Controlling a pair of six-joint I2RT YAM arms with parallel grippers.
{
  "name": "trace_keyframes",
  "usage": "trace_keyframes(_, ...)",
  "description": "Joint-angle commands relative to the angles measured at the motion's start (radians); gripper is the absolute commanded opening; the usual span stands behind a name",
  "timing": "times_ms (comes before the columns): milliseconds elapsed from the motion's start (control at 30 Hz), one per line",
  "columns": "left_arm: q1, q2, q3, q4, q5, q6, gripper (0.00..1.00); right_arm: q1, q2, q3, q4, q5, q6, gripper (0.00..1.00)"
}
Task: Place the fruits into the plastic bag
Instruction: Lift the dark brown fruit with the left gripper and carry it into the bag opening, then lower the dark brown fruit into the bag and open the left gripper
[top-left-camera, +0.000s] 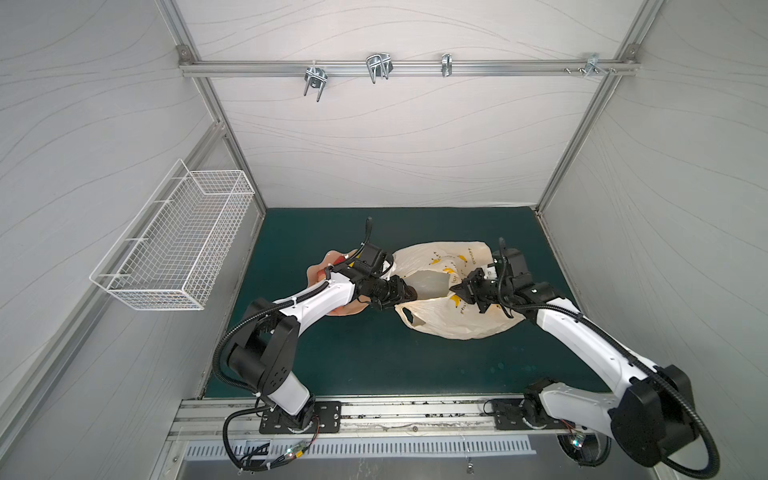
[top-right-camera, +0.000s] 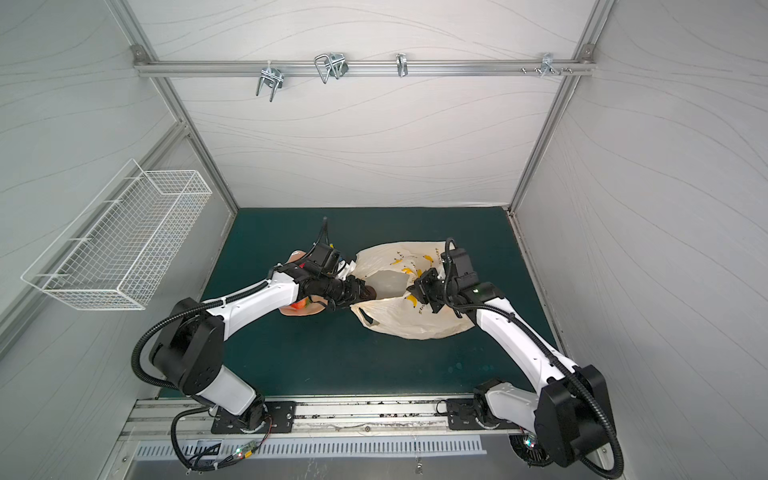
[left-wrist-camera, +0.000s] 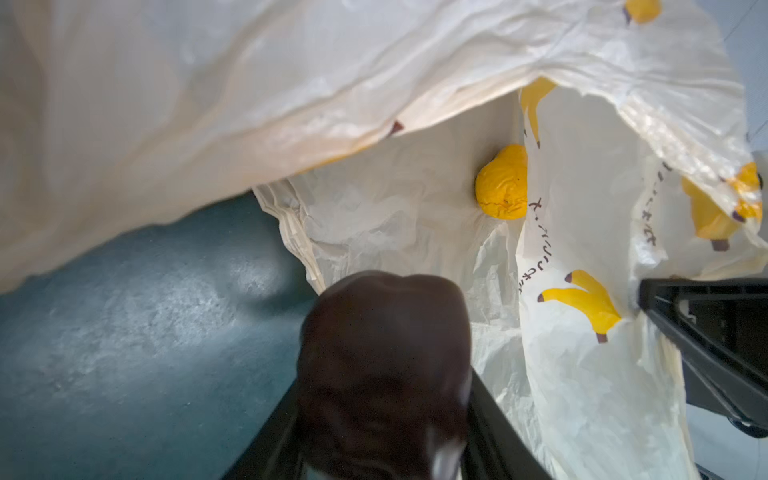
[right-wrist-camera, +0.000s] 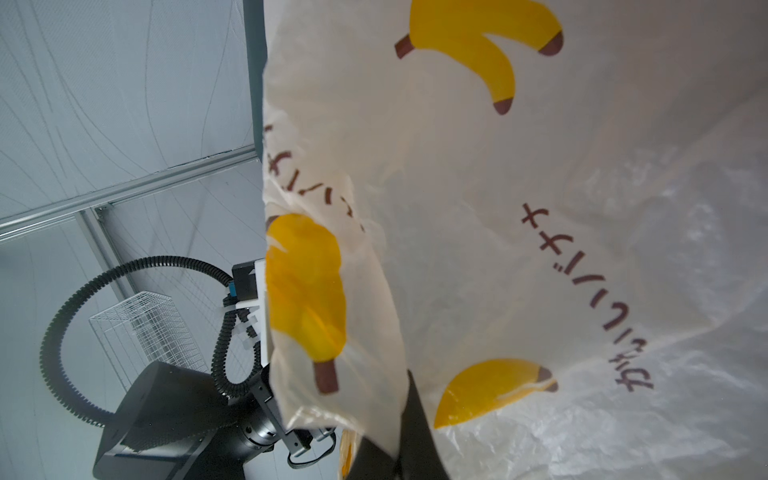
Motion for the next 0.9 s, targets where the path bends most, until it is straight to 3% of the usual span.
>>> trace_keyframes(0,-0.009,0.032,0.072,0.031,-0.013,-0.019,0.14,0.010,-0.026,0.015,0.009,0.012,0.033,0.00)
trace_keyframes(433,-0.082,0.137,0.155,0.089,-0.030,-0.081,0.14,0.019,-0.046,0.004,0.006,0.014,0.046,0.00)
trace_keyframes(867,-0.161,0.310,0.256,0.158,-0.103,-0.166,0.13,0.048,-0.063,-0.046,0.109,0.017,0.136,0.00)
